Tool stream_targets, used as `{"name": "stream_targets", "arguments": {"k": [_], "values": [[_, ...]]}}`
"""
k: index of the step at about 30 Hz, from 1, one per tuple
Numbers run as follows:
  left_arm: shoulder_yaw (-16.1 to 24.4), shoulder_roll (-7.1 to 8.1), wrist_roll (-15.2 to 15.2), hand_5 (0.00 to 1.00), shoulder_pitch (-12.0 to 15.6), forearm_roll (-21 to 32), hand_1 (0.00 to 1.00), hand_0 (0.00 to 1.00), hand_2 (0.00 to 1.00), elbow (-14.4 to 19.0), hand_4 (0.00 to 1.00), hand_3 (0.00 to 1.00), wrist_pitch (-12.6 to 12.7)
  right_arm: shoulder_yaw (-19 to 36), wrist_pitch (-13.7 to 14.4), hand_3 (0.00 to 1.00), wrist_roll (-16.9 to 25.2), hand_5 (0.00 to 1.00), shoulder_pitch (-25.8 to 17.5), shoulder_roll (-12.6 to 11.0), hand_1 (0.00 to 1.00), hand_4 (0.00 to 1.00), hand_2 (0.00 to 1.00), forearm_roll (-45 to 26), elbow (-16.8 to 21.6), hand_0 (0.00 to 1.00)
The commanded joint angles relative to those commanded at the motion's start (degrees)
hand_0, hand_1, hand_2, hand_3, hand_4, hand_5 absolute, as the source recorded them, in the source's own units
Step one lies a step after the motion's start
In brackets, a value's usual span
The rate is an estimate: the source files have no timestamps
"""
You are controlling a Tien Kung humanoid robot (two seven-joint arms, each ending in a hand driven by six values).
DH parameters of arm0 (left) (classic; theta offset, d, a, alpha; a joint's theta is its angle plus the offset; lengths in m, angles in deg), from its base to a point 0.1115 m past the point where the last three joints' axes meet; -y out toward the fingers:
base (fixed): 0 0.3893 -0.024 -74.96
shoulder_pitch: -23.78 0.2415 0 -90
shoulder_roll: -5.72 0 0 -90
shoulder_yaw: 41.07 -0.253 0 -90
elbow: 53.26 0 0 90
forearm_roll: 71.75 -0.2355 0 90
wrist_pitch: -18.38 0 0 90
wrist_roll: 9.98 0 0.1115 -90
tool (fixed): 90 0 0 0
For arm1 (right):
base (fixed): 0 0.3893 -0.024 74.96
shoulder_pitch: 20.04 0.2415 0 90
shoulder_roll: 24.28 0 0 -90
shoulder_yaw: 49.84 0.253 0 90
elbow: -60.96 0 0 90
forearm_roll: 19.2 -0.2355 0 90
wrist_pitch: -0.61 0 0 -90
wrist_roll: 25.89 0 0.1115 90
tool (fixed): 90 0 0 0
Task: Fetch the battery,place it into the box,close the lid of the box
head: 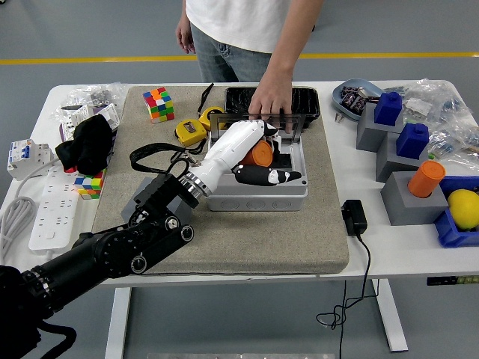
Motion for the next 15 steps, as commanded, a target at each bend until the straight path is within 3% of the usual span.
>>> {"name": "stream_targets", "arguments": {"k": [15], "values": [[-3.28,0.00,1.39,0.485,-1.23,1.14,0.002,0.030,0.002,-2.08,0.946,0.002,1.00,-0.62,-0.15,0.827,-0.20,0.998,-0.15,-0.08,0.900,0.998,0.854,-0.21,0.00,0.914]]}}
